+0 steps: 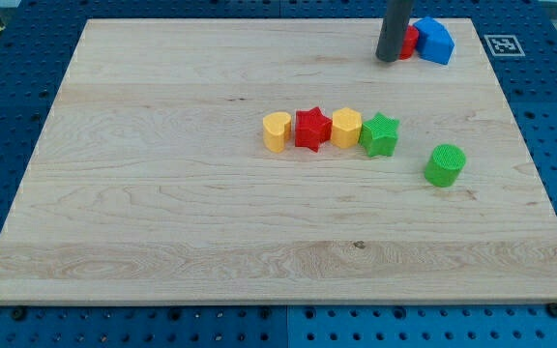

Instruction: Point at the yellow heart

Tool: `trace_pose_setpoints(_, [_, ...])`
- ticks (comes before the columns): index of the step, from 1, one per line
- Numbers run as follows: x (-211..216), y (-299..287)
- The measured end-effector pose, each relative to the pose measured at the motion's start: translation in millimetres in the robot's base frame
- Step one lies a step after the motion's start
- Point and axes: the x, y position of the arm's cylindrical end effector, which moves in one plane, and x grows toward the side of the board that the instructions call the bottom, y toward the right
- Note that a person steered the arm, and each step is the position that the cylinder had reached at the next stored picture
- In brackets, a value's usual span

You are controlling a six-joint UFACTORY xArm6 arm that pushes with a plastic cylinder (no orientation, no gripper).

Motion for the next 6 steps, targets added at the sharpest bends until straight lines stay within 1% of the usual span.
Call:
trace_pose_setpoints(2, [-5, 9])
trace_pose_setpoints(3, [-5, -1])
trace_pose_setpoints(4, [-5, -76])
trace_pose_setpoints(5, [15, -172])
trace_pose_setpoints(6, [53, -241])
